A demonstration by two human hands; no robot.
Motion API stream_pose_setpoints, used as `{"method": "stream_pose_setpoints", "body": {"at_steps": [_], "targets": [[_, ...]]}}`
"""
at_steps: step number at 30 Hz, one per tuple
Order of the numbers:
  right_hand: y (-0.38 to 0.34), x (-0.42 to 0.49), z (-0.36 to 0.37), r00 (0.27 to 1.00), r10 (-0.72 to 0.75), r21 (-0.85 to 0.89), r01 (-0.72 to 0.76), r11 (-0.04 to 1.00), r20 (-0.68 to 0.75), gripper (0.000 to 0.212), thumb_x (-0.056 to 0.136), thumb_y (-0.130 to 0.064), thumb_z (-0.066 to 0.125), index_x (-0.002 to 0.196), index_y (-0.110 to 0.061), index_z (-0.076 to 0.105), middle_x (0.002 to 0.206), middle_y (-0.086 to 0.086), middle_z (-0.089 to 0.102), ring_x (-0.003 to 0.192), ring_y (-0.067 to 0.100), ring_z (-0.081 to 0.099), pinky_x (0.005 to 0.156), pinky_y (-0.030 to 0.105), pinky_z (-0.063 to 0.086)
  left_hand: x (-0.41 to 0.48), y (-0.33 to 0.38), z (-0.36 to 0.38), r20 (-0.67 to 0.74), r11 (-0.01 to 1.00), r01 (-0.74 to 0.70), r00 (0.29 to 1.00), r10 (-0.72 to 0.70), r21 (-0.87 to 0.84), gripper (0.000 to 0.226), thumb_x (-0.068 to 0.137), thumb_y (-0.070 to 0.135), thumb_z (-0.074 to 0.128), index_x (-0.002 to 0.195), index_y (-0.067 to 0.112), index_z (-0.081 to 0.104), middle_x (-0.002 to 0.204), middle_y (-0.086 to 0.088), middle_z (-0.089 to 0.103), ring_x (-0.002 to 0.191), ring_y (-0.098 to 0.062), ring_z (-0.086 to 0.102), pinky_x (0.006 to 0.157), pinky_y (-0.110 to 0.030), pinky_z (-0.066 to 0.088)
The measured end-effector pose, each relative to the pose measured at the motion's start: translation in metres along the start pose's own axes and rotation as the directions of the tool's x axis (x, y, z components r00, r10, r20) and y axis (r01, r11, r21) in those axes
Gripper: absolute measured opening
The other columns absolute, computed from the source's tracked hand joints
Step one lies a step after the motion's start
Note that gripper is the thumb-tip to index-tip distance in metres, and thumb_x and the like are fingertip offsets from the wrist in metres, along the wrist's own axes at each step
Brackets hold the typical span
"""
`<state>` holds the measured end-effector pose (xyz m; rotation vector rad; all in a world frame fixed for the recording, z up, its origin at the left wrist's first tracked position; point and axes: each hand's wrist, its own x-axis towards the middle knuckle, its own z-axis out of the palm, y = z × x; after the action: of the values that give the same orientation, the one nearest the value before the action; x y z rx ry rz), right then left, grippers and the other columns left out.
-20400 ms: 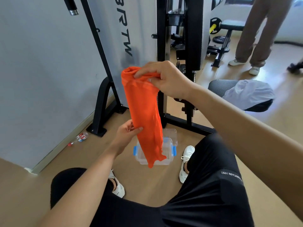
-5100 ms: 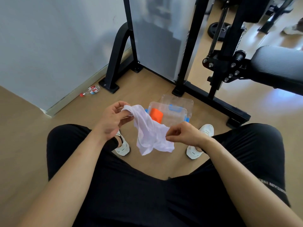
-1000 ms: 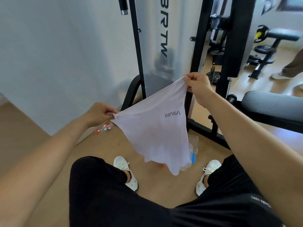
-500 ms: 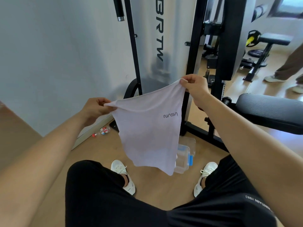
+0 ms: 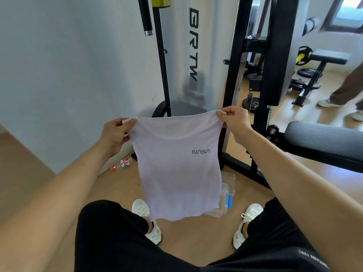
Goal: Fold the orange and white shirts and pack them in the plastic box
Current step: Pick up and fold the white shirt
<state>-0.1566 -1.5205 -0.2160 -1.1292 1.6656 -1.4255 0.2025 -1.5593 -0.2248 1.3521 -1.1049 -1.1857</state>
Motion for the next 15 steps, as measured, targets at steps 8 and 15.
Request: {"method": "stream_pose_setpoints", "body": {"at_steps": [8,15], "targets": [[-0.023,-0.021,0.035,0.999,0.032,0.099,-0.035,0.994,0.037,0.007,0.088,-0.017,0.076,0.089,-0.011,0.075,0.096,0.01,0.073,0.092,0.027,0.073,0.072,0.034,0.064,-0.033,0.029,0.045,-0.073,0.993,-0.009,0.997,0.017,0.114,0.021,0.083,0.023,0.08,0.077,0.01,0.065,0.087,-0.009,0.068,0.077,-0.024,0.067,0.065,-0.034,0.061],[-0.026,-0.061,0.064,0.984,0.011,0.141,-0.037,0.989,0.177,0.013,0.081,-0.022,0.083,0.084,-0.01,0.078,0.085,0.009,0.077,0.083,0.026,0.075,0.076,0.042,0.064,-0.069,0.024,0.079,0.058,0.991,0.134,0.989,-0.134,0.003,0.02,0.083,0.022,0.08,0.09,0.006,0.07,0.08,-0.011,0.072,0.073,-0.025,0.07,0.073,-0.034,0.063]]}}
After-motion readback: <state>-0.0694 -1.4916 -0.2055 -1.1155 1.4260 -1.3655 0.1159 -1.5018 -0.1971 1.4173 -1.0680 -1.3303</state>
